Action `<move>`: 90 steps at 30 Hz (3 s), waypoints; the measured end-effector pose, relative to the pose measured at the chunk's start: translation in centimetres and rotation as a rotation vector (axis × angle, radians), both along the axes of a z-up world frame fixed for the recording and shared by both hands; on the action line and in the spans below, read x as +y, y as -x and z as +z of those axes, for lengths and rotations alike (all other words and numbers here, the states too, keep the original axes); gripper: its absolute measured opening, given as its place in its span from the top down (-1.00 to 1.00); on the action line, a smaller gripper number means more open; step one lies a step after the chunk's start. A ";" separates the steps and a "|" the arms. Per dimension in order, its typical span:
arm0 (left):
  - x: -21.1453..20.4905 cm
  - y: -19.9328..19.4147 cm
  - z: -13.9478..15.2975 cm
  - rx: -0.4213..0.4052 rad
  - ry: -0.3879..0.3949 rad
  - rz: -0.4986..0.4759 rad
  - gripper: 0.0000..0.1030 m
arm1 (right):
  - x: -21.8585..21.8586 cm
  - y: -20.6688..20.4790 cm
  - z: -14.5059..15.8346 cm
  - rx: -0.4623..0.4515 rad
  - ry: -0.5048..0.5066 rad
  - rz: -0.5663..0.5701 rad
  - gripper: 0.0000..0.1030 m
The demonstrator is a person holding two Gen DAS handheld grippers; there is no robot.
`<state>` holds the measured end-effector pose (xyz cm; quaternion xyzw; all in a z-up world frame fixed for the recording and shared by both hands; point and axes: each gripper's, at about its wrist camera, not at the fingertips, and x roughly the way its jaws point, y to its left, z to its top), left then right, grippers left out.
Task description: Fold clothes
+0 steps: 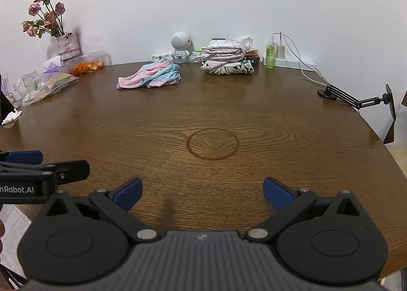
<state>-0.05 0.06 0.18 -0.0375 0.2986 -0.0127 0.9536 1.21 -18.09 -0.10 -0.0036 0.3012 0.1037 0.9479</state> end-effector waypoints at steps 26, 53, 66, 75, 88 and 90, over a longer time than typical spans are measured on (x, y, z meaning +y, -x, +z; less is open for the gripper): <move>0.9 0.4 0.2 -0.009 0.014 -0.003 -1.00 | 0.0 0.1 0.0 -0.009 0.000 0.004 -0.99; 0.7 0.6 0.3 -0.018 -0.010 -0.017 -1.00 | 0.0 -0.1 -0.5 -0.016 -0.001 0.008 -0.99; 0.6 0.6 0.2 -0.018 -0.012 -0.006 -1.00 | -0.4 0.1 -0.8 -0.018 -0.008 0.001 -0.99; 0.4 0.8 0.4 -0.027 -0.016 -0.004 -1.00 | -0.4 0.3 -0.8 -0.024 -0.009 -0.001 -0.99; 0.3 0.8 0.4 -0.027 -0.013 -0.003 -1.00 | -0.4 0.4 -0.7 -0.026 -0.006 0.003 -0.99; 0.4 0.7 0.5 -0.028 -0.013 -0.003 -1.00 | -0.3 0.4 -0.6 -0.027 -0.005 0.004 -0.99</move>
